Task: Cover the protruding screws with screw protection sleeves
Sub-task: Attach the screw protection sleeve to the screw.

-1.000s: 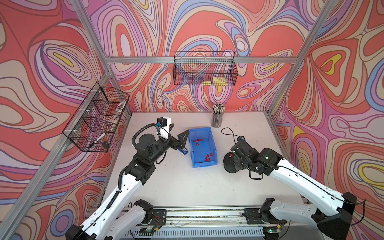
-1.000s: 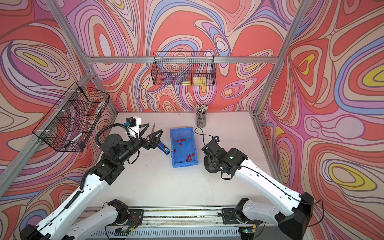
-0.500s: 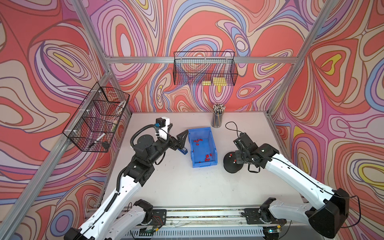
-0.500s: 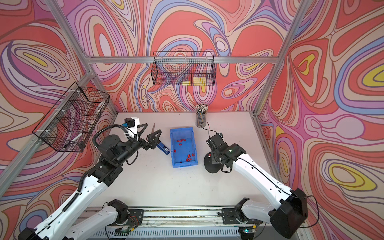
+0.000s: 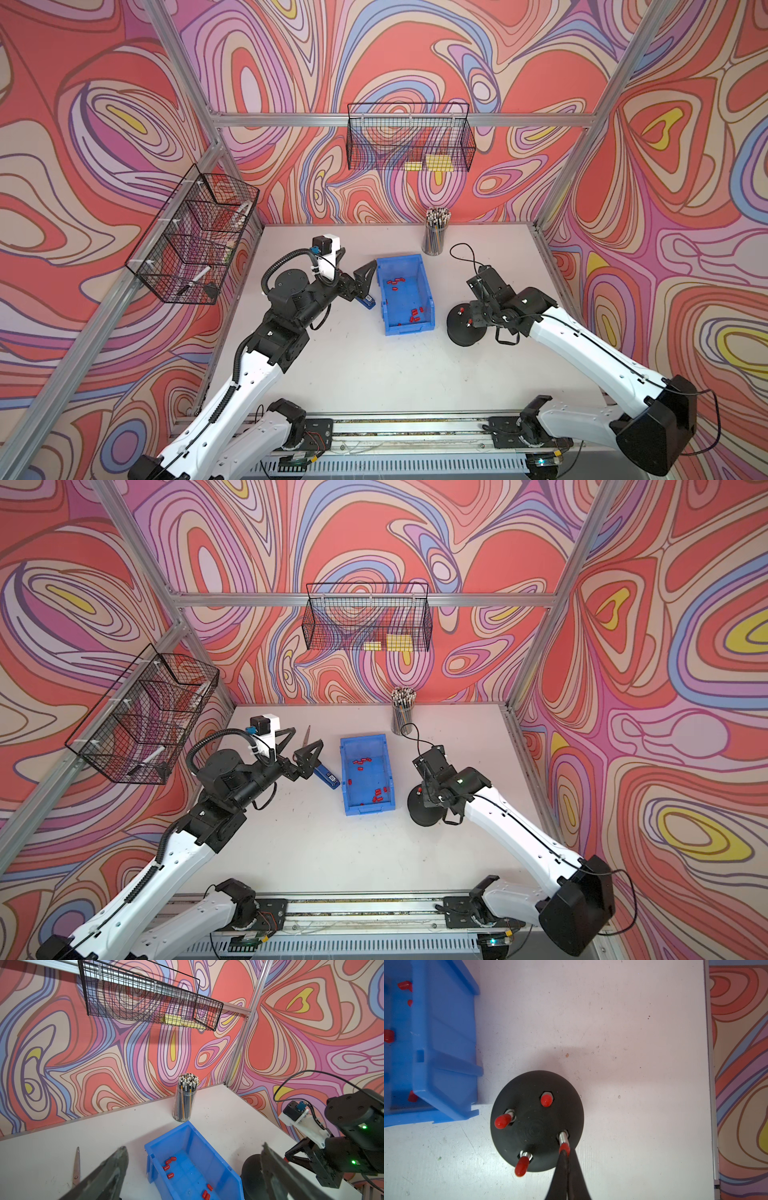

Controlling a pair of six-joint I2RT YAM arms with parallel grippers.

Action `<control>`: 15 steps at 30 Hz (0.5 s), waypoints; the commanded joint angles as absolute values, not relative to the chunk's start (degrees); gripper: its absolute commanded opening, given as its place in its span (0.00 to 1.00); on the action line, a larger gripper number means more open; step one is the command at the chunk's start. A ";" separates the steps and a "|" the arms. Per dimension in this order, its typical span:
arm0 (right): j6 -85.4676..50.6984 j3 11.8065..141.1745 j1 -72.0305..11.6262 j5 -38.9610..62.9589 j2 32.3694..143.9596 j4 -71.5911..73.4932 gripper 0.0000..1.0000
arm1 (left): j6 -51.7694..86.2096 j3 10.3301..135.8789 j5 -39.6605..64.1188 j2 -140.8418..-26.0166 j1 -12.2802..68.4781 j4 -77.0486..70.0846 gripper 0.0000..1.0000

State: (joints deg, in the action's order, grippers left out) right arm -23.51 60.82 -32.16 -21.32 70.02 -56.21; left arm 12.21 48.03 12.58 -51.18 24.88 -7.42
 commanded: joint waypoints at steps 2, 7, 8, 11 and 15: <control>-23.05 60.03 -31.73 -22.34 70.81 -56.07 0.00 | 11.69 49.43 12.74 -51.50 25.12 -7.38 0.99; -23.06 59.85 -31.64 -22.59 71.01 -55.91 0.00 | 11.52 49.52 12.73 -51.40 25.07 -7.20 0.99; -23.07 59.85 -31.60 -22.46 71.02 -55.82 0.00 | 11.51 49.53 12.70 -51.39 25.10 -7.20 0.99; -23.03 59.77 -31.55 -22.25 71.08 -55.60 0.00 | 11.51 49.52 12.69 -51.39 25.06 -7.20 0.99; -23.02 59.68 -31.38 -21.73 71.21 -55.20 0.00 | 11.49 49.60 12.69 -51.25 25.06 -7.02 0.99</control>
State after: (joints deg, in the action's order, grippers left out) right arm -23.38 60.71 -31.83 -21.63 70.61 -56.03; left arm 12.21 48.03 12.58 -51.51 24.88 -7.05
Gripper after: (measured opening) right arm 0.040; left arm 0.990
